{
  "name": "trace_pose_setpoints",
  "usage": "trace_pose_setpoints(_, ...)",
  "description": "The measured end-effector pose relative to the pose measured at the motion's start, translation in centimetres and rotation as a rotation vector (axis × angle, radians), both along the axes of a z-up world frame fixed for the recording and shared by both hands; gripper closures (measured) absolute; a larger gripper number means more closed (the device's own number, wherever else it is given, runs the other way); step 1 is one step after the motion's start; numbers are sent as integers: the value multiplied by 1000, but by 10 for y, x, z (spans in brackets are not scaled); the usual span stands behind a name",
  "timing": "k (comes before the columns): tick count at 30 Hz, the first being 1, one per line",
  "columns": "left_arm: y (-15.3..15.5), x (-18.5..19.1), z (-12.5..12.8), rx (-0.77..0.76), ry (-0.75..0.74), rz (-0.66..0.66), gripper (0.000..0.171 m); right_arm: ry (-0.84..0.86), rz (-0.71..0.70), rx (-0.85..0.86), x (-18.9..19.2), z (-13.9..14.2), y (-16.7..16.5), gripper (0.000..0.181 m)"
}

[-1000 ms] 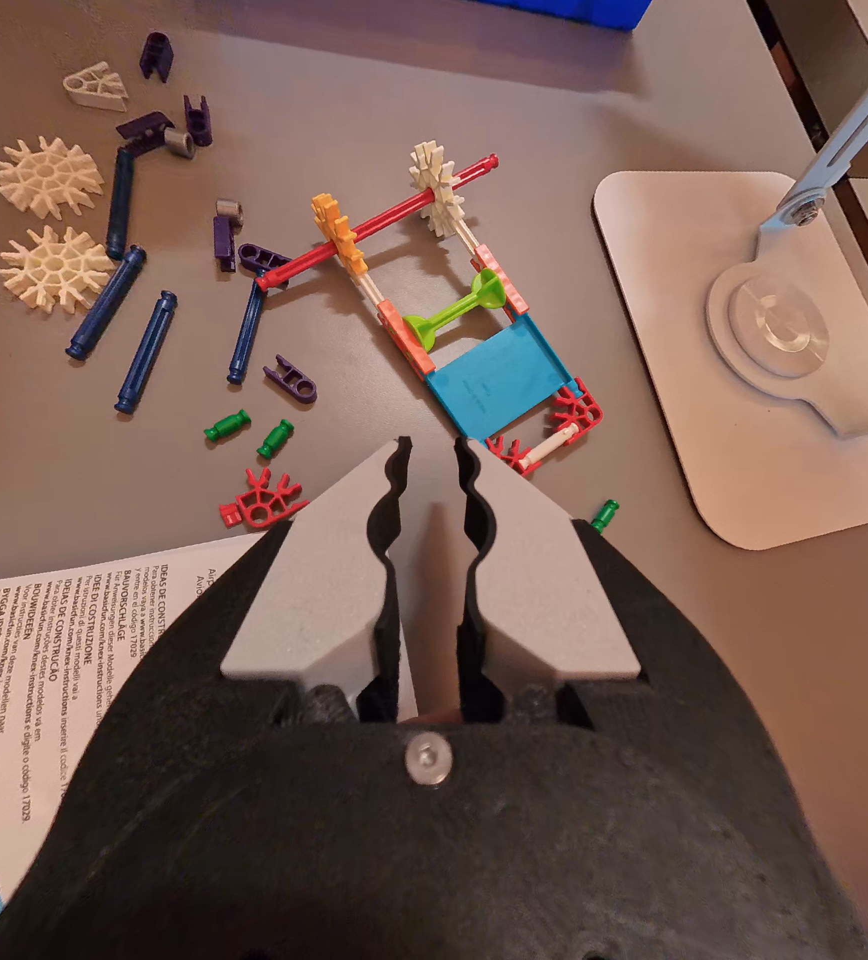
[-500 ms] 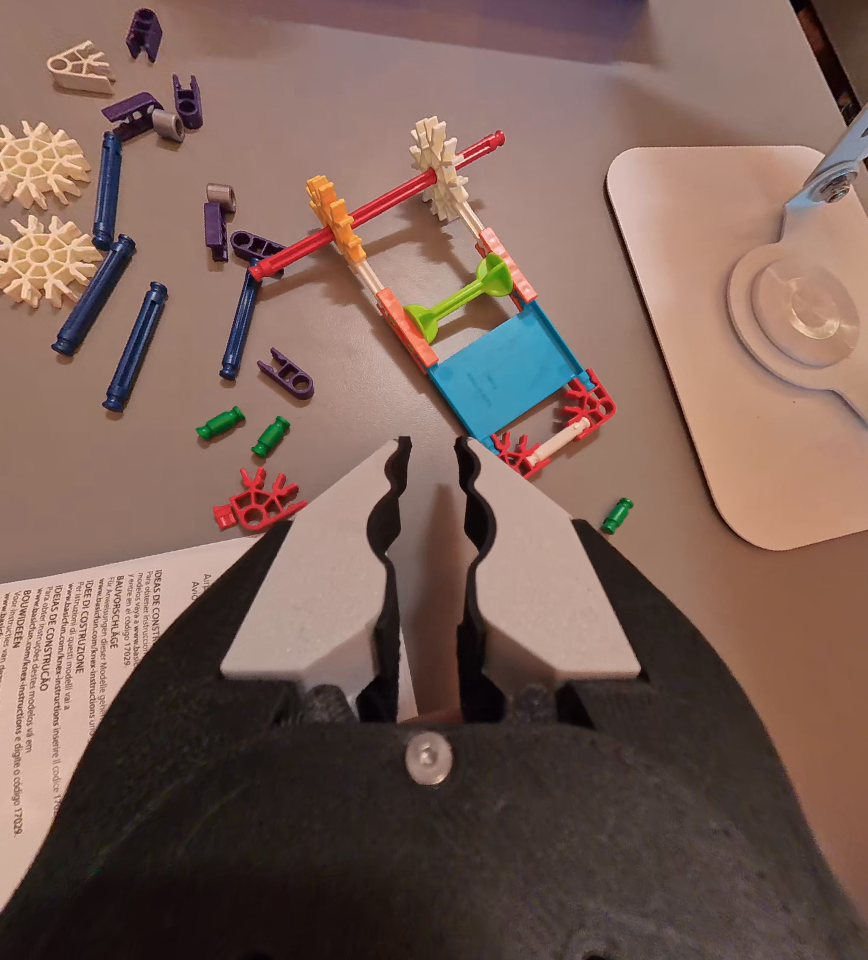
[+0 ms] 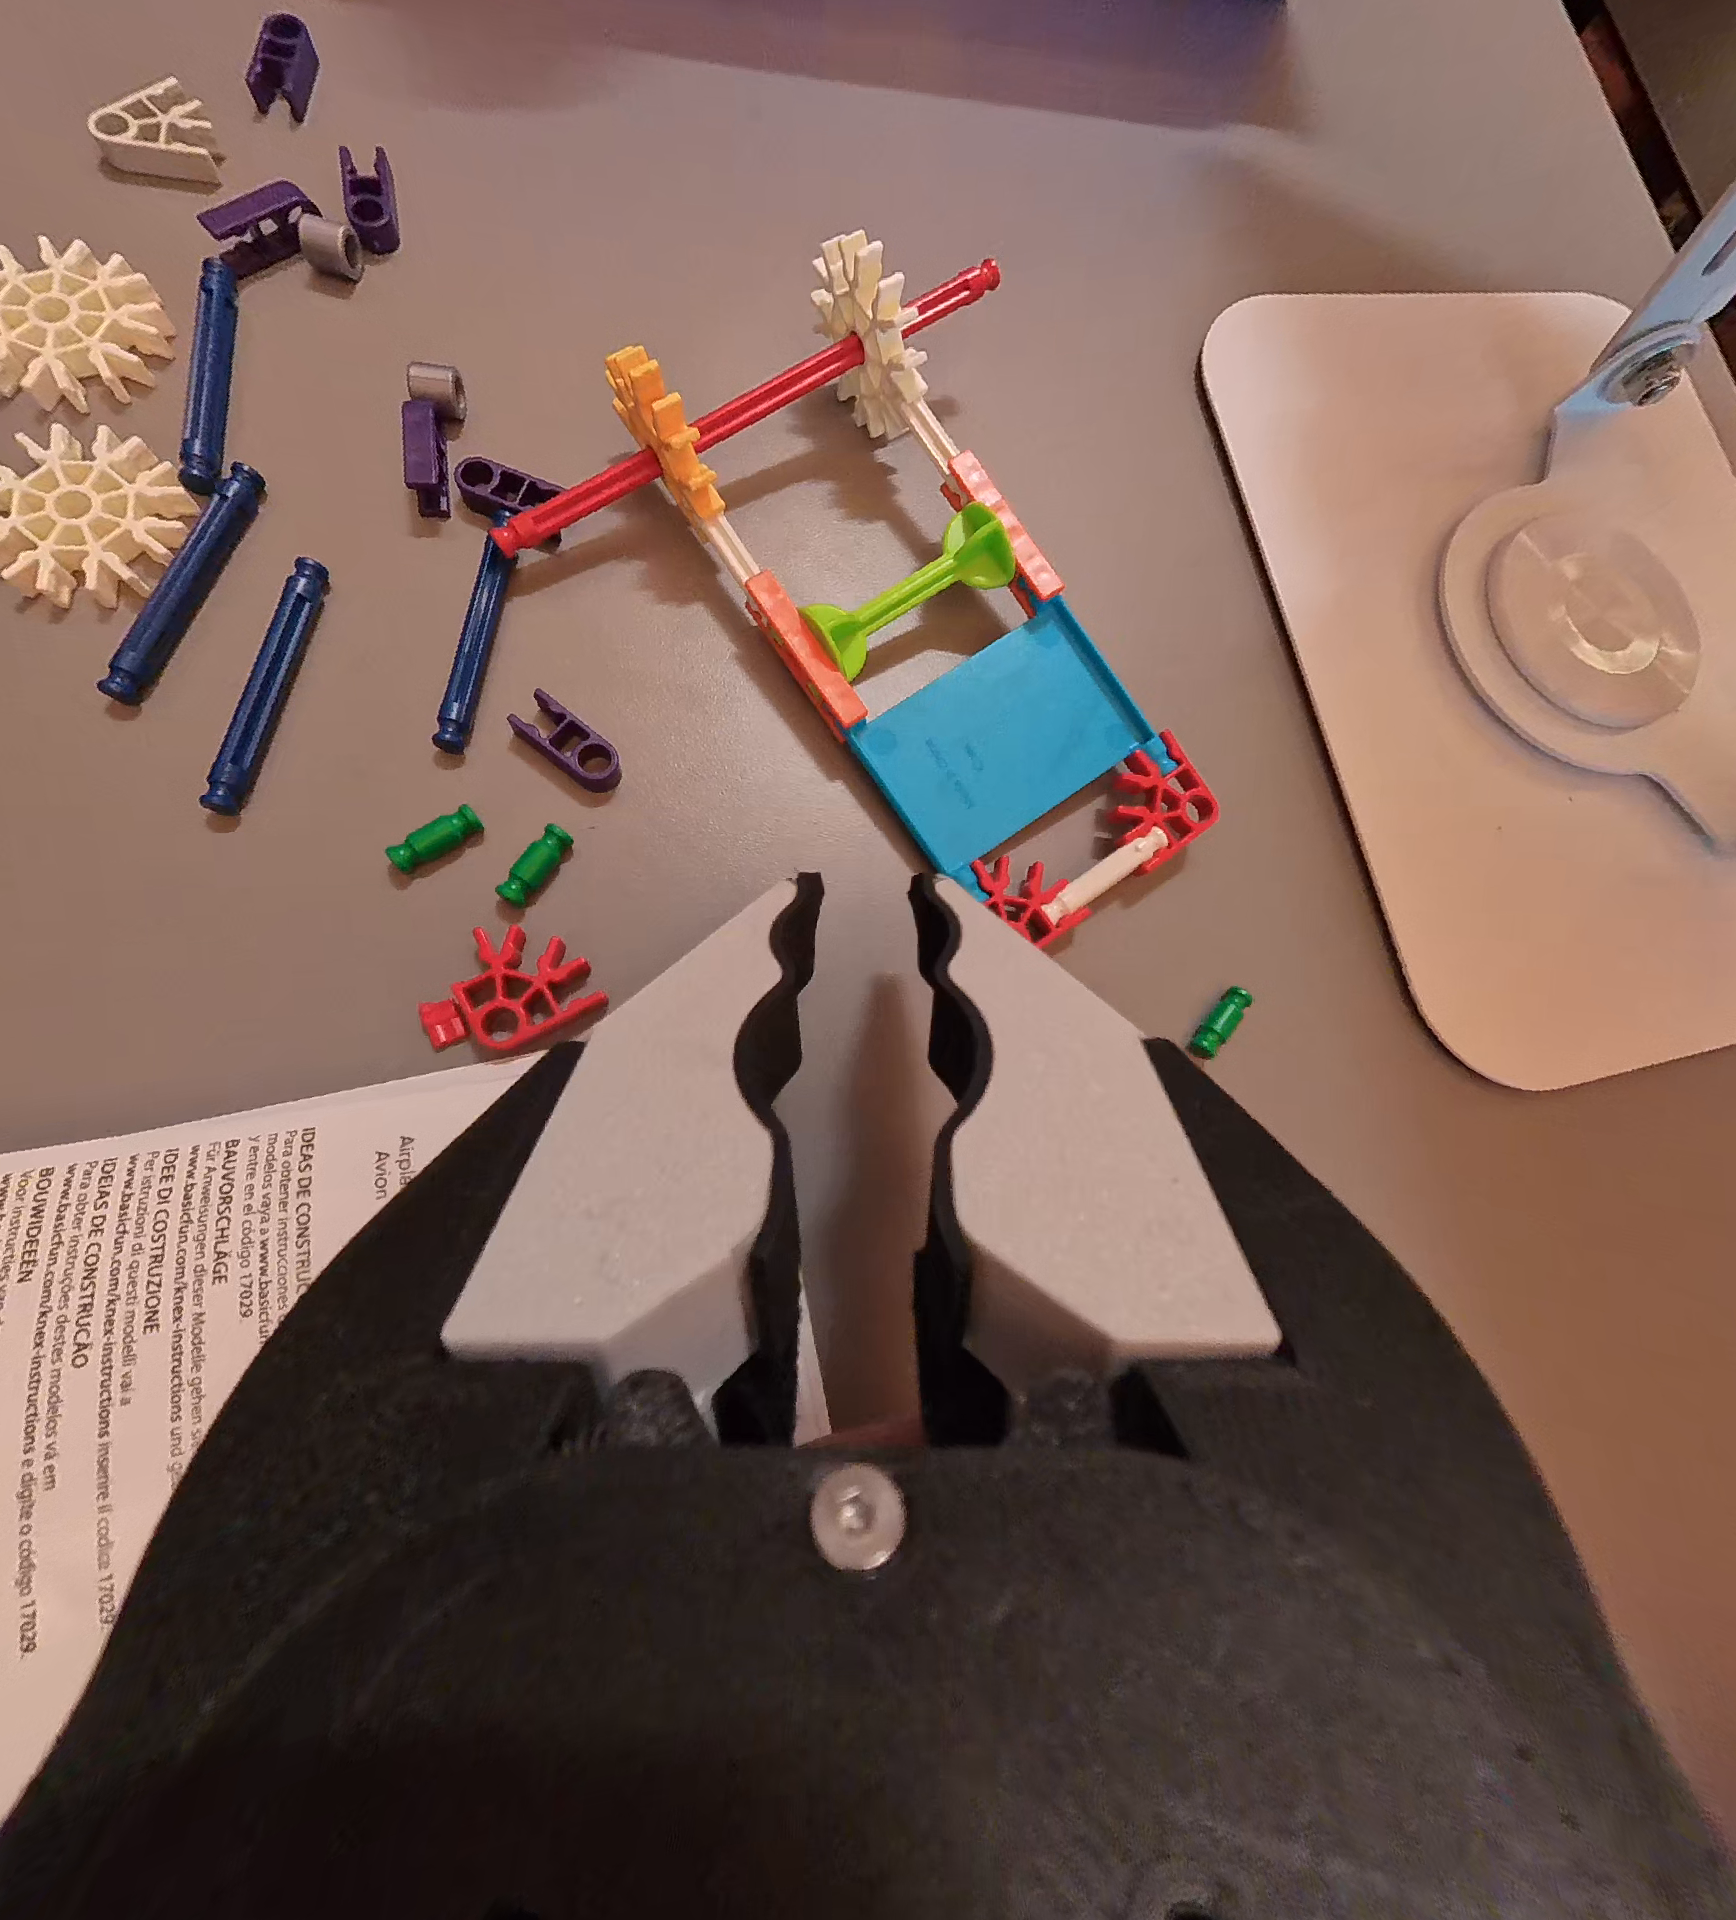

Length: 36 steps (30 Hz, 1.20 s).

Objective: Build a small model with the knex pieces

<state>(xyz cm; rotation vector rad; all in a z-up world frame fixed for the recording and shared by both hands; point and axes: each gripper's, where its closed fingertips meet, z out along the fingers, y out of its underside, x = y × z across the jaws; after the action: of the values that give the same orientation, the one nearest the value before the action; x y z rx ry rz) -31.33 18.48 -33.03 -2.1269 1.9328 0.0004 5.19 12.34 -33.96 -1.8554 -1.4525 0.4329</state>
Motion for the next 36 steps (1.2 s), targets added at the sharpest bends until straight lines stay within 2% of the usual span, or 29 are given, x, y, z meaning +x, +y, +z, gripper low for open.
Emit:
trace_pose_setpoints(3,4,14,43,74,-88,2,164,3,-24,12,4,4,4,164)
trace_pose_setpoints(6,-10,47,88,139,-169,-68,164,25,-54,28,7,11,9,165)
trace_pose_setpoints(8,-29,77,106,158,-204,-144,165,33,-75,38,9,14,13,165)
trace_pose_setpoints(10,-51,108,109,161,-213,-224,165,35,-88,40,11,15,15,165)
trace_pose_setpoints(13,-83,152,93,140,-214,-343,164,32,-89,44,10,15,15,165)
trace_pose_setpoints(16,-110,186,61,85,-200,-428,165,26,-84,48,9,14,14,165)
trace_pose_setpoints(20,-136,208,19,-15,-168,-492,165,31,-76,51,8,16,12,165)
trace_pose_setpoints(23,-140,215,-3,-32,-138,-508,165,28,-70,52,7,16,11,165)
trace_pose_setpoints(26,-144,216,-15,-63,-133,-511,165,24,-65,51,7,15,11,165)
trace_pose_setpoints(29,-140,218,-19,-31,-132,-509,164,23,-63,50,7,15,11,165)
trace_pose_setpoints(34,-143,218,-18,-58,-155,-491,141,21,-62,47,7,13,10,165)
trace_pose_setpoints(36,-143,218,-12,-55,-186,-484,143,20,-64,48,7,13,11,165)
